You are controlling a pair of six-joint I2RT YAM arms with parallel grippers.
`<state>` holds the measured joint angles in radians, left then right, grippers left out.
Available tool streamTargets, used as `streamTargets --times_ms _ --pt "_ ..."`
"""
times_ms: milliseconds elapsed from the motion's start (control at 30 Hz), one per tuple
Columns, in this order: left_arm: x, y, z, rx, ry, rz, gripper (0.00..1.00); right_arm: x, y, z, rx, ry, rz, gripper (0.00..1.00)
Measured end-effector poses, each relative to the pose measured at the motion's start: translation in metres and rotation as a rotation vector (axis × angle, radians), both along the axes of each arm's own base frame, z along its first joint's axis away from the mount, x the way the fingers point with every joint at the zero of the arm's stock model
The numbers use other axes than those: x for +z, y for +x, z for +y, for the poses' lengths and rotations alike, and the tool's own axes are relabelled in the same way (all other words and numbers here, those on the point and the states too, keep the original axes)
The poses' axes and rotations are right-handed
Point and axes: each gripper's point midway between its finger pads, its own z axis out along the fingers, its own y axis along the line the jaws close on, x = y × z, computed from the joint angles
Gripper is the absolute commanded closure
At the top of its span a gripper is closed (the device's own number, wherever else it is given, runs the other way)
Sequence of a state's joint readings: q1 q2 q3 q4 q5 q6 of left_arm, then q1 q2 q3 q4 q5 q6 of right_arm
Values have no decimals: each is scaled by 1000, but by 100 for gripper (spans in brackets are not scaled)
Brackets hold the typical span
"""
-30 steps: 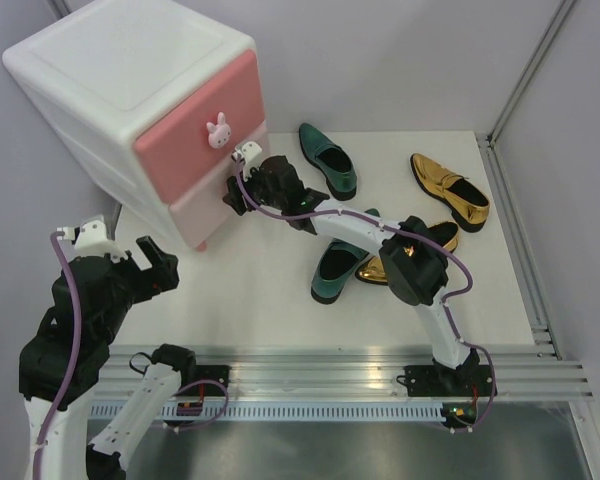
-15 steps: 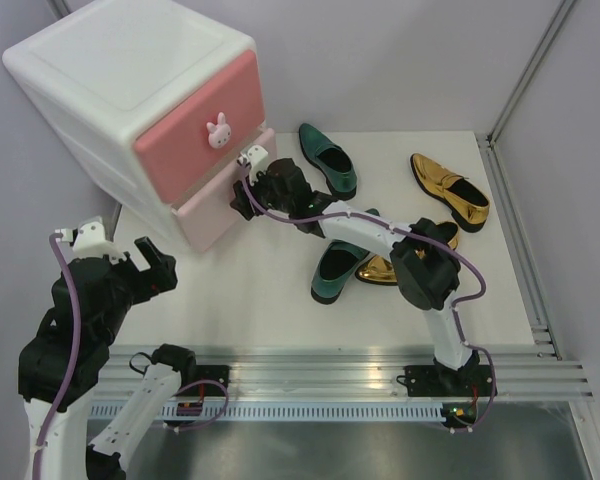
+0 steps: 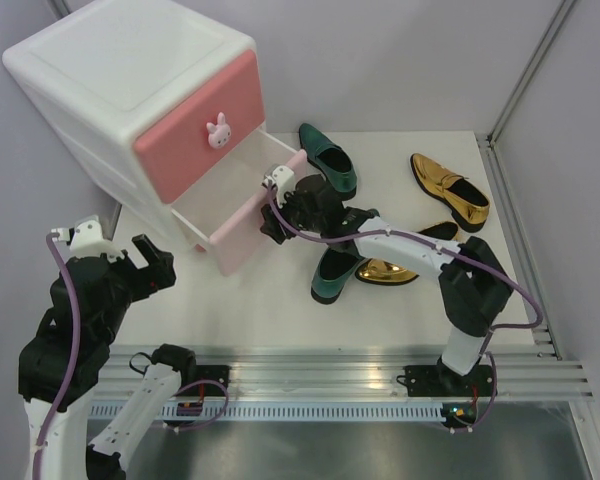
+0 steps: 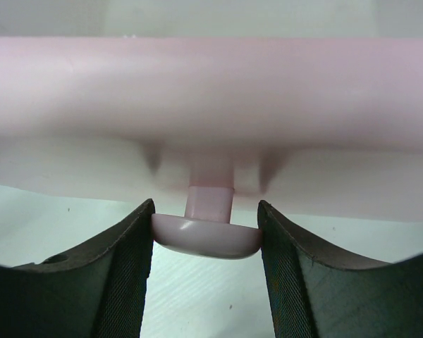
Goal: Place and organize the shoes in the shoe cabinet
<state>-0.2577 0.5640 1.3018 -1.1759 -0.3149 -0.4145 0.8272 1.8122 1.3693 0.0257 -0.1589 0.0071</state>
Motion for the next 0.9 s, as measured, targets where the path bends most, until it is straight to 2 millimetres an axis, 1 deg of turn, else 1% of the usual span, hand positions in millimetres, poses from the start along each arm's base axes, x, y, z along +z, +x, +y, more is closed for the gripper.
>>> streamTargets --times_ms 167,300,700,900 --pt "0 1 1 5 2 -2 0 -2 -21 -24 3 -34 16 99" --pt "-4 2 1 6 6 9 0 -4 -33 -40 6 -61 26 99" --pt "-3 5 0 8 4 -2 0 -11 -50 -72 10 -111 33 99" --pt "-5 6 0 8 5 2 0 -12 -54 -79 10 -116 37 96"
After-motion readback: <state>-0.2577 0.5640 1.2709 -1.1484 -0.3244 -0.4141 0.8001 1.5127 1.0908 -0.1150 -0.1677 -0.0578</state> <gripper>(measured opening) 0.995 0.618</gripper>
